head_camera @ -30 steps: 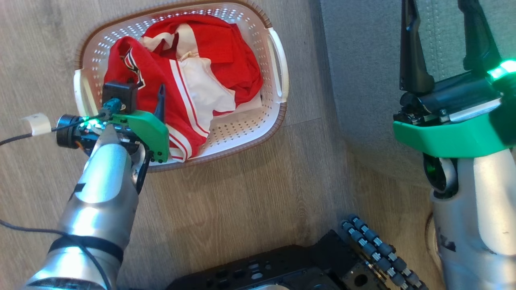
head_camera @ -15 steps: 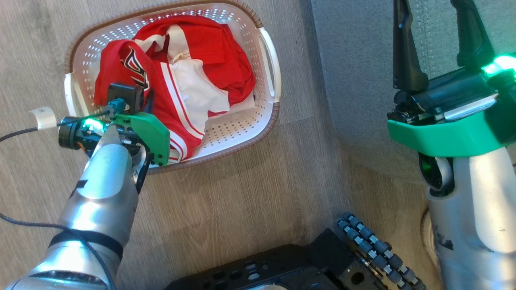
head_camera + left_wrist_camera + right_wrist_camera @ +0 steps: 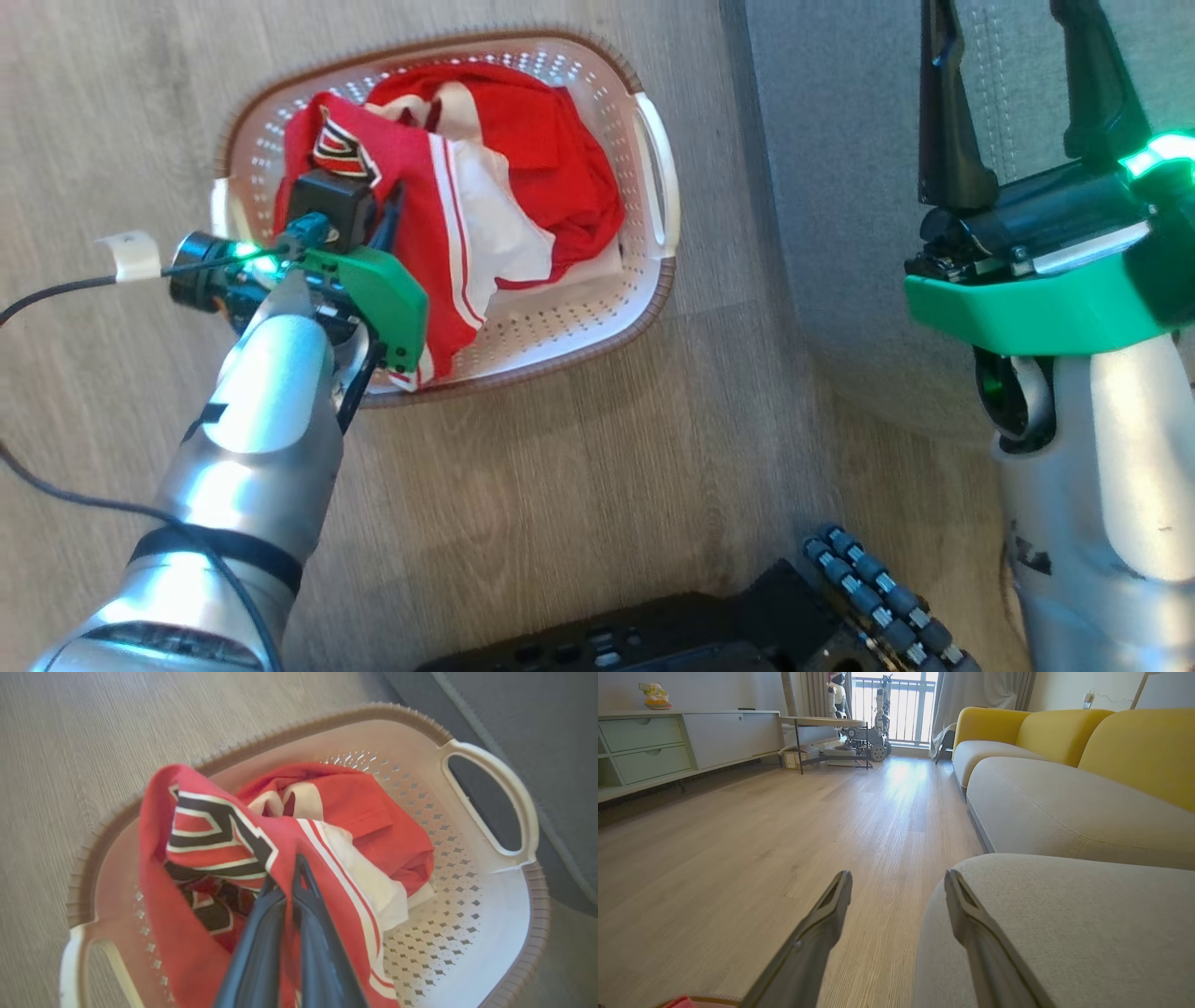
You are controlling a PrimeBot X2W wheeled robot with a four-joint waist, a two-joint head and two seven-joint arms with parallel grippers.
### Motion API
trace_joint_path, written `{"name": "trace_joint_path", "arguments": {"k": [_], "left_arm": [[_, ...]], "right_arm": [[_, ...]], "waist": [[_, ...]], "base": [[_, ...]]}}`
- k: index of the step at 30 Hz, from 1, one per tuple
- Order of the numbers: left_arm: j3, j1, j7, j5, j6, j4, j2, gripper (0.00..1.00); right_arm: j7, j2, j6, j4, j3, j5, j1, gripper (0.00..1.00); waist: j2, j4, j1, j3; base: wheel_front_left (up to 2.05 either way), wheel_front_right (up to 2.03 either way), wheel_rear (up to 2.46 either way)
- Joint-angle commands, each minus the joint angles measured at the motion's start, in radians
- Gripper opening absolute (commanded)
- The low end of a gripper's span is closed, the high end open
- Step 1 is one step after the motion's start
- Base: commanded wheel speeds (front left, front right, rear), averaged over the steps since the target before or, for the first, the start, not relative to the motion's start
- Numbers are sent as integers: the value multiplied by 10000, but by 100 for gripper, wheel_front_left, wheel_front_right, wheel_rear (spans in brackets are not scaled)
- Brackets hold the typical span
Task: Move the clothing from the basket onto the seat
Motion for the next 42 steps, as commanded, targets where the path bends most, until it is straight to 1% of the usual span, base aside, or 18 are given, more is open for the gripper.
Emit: {"name": "trace_joint_path", "arguments": {"k": [1, 12, 22, 33, 42], "left_arm": [[107, 180, -97, 89, -42, -362, 110, 0], [-429, 515, -97, 260, -229, -2088, 75, 0], [-858, 956, -97, -76, -427, -3036, 18, 0], [-1649, 865, 15, -833, -606, -3058, -22, 0], [-2257, 324, 198, -1830, -650, -2986, -31, 0]], "right_arm": [[-61, 3, 71, -254, 131, -49, 305, 100], [-61, 3, 71, 522, -167, -192, 879, 100], [-61, 3, 71, 1237, -593, -352, 1817, 100], [-61, 3, 71, 1622, -834, -417, 2942, 100], [-61, 3, 71, 1804, -797, -329, 3747, 100]], "waist": [[0, 170, 0, -244], [0, 853, 0, -1820], [0, 1446, 0, -3824], [0, 1793, 0, -5678], [0, 1950, 0, -6803]], "base": [[0, 0, 0], [0, 0, 0], [0, 0, 0], [0, 0, 0], [0, 0, 0]]}}
